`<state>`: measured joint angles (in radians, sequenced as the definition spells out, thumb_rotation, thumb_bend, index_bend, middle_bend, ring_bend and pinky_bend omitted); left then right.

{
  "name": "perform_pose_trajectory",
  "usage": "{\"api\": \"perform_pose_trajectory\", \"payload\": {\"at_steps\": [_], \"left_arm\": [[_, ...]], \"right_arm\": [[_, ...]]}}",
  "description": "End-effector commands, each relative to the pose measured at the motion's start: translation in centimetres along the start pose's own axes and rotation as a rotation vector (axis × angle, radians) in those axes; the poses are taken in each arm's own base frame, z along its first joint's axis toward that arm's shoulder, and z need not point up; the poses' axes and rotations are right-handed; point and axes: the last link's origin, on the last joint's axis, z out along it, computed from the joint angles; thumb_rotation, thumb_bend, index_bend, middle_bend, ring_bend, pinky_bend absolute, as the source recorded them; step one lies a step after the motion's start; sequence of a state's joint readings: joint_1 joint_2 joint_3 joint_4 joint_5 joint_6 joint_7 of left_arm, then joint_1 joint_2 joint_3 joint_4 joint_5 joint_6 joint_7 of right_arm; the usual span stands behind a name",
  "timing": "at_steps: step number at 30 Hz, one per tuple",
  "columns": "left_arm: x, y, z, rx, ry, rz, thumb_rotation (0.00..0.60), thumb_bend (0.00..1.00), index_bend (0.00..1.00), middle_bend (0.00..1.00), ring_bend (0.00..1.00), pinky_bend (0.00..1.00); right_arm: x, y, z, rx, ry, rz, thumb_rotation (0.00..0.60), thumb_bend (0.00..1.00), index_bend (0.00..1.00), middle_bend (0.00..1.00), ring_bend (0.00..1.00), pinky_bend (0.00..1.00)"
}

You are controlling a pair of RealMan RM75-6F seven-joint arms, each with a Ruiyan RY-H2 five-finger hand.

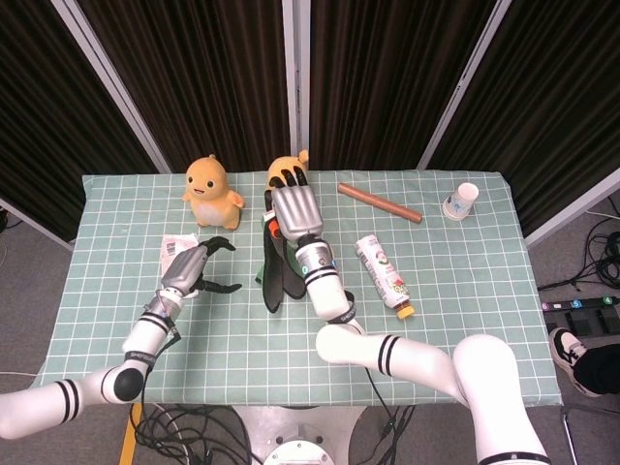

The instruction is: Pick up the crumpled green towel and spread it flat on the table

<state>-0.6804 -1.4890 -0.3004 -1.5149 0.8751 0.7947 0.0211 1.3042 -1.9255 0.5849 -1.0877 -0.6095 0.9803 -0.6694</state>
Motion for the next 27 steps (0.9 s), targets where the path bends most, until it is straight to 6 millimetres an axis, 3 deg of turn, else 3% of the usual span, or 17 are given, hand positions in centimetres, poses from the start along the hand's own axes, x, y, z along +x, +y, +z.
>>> {"api": "perform_pose_trajectory", "payload": {"at_steps": [1, 6, 13, 27], "left_arm": [[0.3, 0.5, 0.3, 0.001, -0.015, -0.028, 0.391, 0.00, 0.32, 0.26, 0.19, 0.24], [0.3, 0.7, 0.5, 0.012, -0.035, -0.023, 0.376, 0.00, 0.32, 0.26, 0.19, 0.24], [0.1, 0.9, 1.0, 0.039, -0.054, -0.003, 0.284, 0.00, 0.32, 0.26, 0.19, 0.24], [-0.2, 0.3, 1.8, 0.074, -0.034, -0.002, 0.217, 0.00, 0.32, 0.26, 0.19, 0.25]], "right_arm": [[-0.1, -0.7, 0.1, -0.002, 0.005, 0.000, 0.600, 0.50, 0.71, 0.24, 0.09, 0.06], [-0.5, -1.9, 0.3, -0.017, 0.017, 0.008, 0.600, 0.49, 0.71, 0.24, 0.09, 0.06], [-1.7, -3.5, 0.0, -0.027, 0.038, -0.027, 0.600, 0.48, 0.71, 0.24, 0.09, 0.06], [0.0, -5.4, -0.7, 0.045, 0.286, -0.261, 0.594, 0.47, 0.76, 0.25, 0.11, 0.06]]}}
